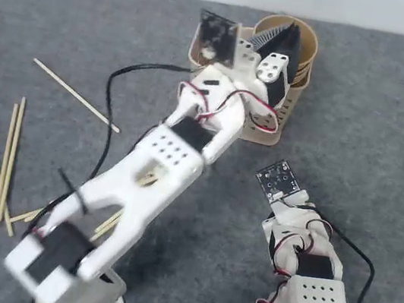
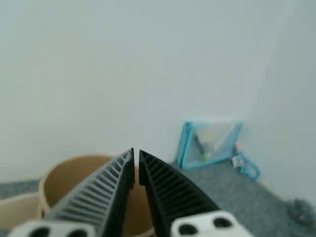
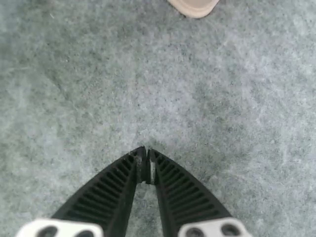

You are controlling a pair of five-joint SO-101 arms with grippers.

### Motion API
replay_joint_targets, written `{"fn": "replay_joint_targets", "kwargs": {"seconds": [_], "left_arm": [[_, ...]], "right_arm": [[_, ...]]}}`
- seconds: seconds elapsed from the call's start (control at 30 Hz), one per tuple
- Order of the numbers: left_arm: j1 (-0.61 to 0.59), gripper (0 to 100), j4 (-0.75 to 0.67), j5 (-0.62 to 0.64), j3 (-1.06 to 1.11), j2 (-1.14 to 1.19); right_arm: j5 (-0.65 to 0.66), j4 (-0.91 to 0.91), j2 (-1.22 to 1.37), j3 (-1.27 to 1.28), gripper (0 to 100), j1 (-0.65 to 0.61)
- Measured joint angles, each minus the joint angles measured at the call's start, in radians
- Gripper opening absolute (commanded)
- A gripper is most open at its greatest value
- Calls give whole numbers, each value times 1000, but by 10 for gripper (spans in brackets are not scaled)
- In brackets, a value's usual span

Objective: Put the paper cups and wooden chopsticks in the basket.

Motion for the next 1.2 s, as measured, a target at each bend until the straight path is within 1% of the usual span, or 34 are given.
{"fn": "replay_joint_targets", "kwargs": {"seconds": [0.1,0.17,0.23,0.33,0.4,0.47,0.57,0.7,0.87,0.93,1.0,1.07,1.13,1.2], "left_arm": [[-18,12,0,-3,-28,83],[-20,12,23,-3,-37,91],[-18,12,91,-3,-57,91],[0,12,241,-6,-100,87],[9,12,339,-43,-133,86],[12,12,402,-95,-155,83],[6,12,446,-132,-199,83],[-43,12,468,-132,-235,0],[-153,12,474,-133,-253,-247],[-210,12,522,-135,-253,-353],[-279,12,611,-135,-253,-463],[-373,12,733,-135,-253,-575],[-500,12,884,-135,-253,-687],[-661,12,1037,-135,-253,-787]], "right_arm": [[0,0,0,0,7,0],[0,0,0,0,7,0],[0,0,0,0,7,0],[0,0,0,0,7,0],[0,0,0,0,7,0],[0,0,0,0,7,0],[0,0,0,0,7,0],[0,0,0,0,7,0],[0,0,0,0,7,0],[0,0,0,0,7,0],[0,0,0,0,7,0],[0,0,0,0,7,0],[0,0,0,0,7,0],[0,0,0,0,7,0]]}}
